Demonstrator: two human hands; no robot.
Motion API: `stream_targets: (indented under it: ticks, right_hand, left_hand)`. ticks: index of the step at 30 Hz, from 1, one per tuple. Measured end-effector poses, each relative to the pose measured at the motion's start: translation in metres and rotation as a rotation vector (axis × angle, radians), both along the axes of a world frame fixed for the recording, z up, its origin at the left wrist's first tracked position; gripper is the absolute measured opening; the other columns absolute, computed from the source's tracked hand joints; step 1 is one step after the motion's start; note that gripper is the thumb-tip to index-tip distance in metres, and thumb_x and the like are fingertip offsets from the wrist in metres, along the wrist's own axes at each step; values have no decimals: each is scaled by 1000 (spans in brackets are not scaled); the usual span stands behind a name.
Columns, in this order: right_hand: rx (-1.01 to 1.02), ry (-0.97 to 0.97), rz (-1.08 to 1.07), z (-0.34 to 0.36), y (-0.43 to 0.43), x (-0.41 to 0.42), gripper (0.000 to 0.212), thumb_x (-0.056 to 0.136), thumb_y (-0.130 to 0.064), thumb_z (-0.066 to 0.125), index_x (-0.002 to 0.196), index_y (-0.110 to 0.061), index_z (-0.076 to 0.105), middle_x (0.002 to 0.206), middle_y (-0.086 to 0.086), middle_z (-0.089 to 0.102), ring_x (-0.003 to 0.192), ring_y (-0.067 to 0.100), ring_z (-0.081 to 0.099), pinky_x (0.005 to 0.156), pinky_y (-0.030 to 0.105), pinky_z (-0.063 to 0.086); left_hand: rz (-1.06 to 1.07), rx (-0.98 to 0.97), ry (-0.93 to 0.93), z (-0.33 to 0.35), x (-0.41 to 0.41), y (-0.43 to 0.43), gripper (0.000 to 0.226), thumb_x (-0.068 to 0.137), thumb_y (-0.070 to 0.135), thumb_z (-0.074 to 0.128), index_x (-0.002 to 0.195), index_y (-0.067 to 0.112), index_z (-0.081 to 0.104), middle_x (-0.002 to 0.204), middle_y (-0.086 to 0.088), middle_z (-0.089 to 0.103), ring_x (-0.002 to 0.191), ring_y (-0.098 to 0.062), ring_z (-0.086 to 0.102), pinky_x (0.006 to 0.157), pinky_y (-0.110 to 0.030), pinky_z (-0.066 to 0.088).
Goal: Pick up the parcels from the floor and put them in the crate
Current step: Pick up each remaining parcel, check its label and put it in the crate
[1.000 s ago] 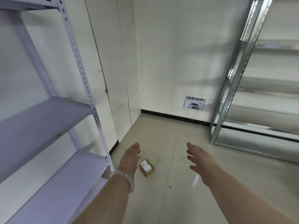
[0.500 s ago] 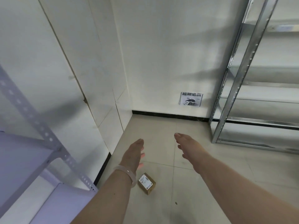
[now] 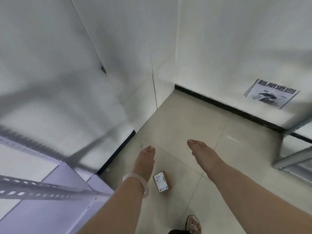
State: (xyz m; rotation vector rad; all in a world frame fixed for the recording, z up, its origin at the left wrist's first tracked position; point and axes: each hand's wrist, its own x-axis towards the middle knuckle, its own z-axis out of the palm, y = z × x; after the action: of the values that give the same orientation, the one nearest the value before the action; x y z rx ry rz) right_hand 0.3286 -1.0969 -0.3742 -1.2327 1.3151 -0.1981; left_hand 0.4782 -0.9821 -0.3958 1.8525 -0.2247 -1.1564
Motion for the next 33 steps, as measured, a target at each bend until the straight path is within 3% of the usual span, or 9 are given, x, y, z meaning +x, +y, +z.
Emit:
stream_targets:
  ticks: [5,11,15,21,24,26,28,30,33]
  right_hand:
    - [96,164,124,-111,-31,47,49,95,-40,50,139,-18,48,143,4,49,131,22,43,101,27,30]
    - [171,332,242,-289,-50,85,50,96,-38,50,143,-23,43,143,5,48,115,20,50,84,22,31]
    - [209,453,296,-437,-47,93,48,97,-37,47,143,-23,41,144,8,47,128,24,47,87,22,30]
    - [192,427,368,-606,1,108,43,99,-29,42,142,-28,43,144,4,46,116,21,54,98,26,41]
    - [208,441,305,-656,6,105,55,99,-32,41,151,-33,24,155,2,29,134,24,42,110,32,34]
    - [243,437,291,-675,6,99,56,99,-32,40,152,-32,21,156,2,25,138,24,37,113,32,29]
    - [262,398,262,-679,10,96,53,99,-31,43,150,-32,29,152,1,34,132,23,45,110,31,34]
    - [281,365,214,-672,14,94,49,98,-27,44,147,-31,36,148,0,40,124,22,53,108,33,39]
    - [265,306,132,-638,7,95,42,100,-19,41,139,-32,47,142,-4,45,109,13,58,97,23,46]
  left_hand:
    - [41,205,12,-113,32,-33,48,91,50,41,136,31,43,137,1,50,121,-21,50,110,-48,34]
    - [61,316,32,-280,67,-50,44,96,42,43,138,31,42,141,2,49,127,-22,47,113,-37,30]
    - [35,397,41,-414,76,-38,42,100,29,40,142,24,39,129,5,50,116,-16,47,87,-14,28]
    - [53,456,190,-578,56,-17,46,101,27,39,146,28,32,155,1,28,141,-17,30,104,-19,23]
    - [9,448,232,-621,48,-11,55,100,21,39,151,27,19,158,4,22,144,-16,25,109,-22,21]
    - [-11,436,280,-641,45,-8,61,98,10,41,152,26,17,152,5,33,136,-14,38,98,-15,27]
    - [8,406,324,-646,40,-9,62,93,-3,40,148,25,30,123,11,56,101,0,58,77,-1,37]
    - [59,370,316,-642,36,-10,65,89,-13,37,142,24,38,98,14,60,77,7,54,53,2,41]
    - [195,360,347,-615,42,-11,77,88,-16,38,151,24,17,115,5,54,76,2,55,45,-6,45]
